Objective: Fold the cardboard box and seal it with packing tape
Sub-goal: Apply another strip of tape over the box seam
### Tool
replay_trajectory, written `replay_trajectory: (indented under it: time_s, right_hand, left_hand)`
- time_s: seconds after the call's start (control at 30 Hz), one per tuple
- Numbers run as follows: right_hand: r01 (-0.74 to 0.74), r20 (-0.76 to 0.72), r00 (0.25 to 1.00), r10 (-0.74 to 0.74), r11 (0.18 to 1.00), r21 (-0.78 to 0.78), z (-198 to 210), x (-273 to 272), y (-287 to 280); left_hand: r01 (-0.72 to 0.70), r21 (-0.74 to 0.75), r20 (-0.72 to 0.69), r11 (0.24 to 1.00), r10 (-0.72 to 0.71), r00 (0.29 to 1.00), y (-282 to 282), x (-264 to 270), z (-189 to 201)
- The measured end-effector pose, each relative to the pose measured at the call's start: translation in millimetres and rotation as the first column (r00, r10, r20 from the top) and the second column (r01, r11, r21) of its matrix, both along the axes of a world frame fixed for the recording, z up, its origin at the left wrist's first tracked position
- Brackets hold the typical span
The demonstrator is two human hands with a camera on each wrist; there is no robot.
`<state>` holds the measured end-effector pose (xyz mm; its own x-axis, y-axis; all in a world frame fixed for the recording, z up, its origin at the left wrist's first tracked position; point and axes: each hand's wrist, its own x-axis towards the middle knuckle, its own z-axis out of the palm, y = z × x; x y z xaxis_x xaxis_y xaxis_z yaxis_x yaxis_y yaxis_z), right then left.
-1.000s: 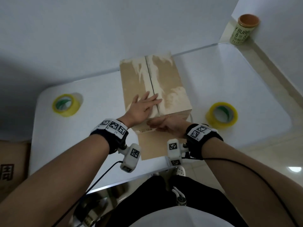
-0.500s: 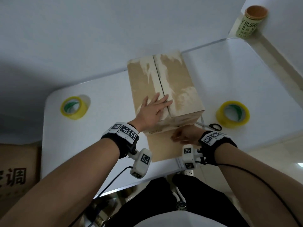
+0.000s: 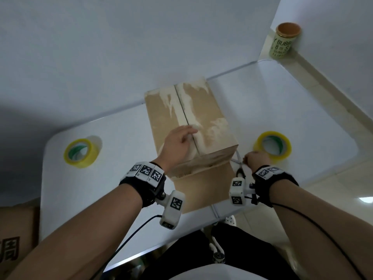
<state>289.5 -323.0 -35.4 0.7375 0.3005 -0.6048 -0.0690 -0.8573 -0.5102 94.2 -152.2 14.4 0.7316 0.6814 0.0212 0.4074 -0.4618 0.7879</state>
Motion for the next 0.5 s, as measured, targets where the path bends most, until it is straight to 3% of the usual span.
replay_trajectory:
  time_s: [0.07,0.13,0.2,0.27,0.33,0.5]
  right_hand:
    - [-0.018,0.155,0.988,0.02,1.0,-0.015,-2,15,-3]
    - [-0.023,0.225,0.974,0.033,0.999,-0.047,-7,22,-1]
    - [-0.088,0.239,0.963,0.123,0.985,-0.151,-14,26,-3]
    - [-0.131,0.225,0.957,0.181,0.967,-0.221,-20,29,-6]
    - [-0.156,0.231,0.948,0.217,0.954,-0.255,-22,34,-8]
    - [-0.253,0.163,0.924,0.347,0.871,-0.421,-27,50,-8]
  left_hand:
    - [-0.007,-0.047,0.005,0.999,0.008,1.0,-1,12,14]
    - [0.117,0.062,-0.159,0.991,-0.106,0.982,2,21,21]
    - [0.305,0.096,-0.426,0.948,-0.237,0.873,3,26,19]
    - [0.422,0.061,-0.602,0.904,-0.304,0.738,-1,27,12]
    - [0.493,0.098,-0.66,0.865,-0.314,0.683,-6,26,7]
    - [0.518,0.15,-0.682,0.842,-0.291,0.671,-3,28,-4]
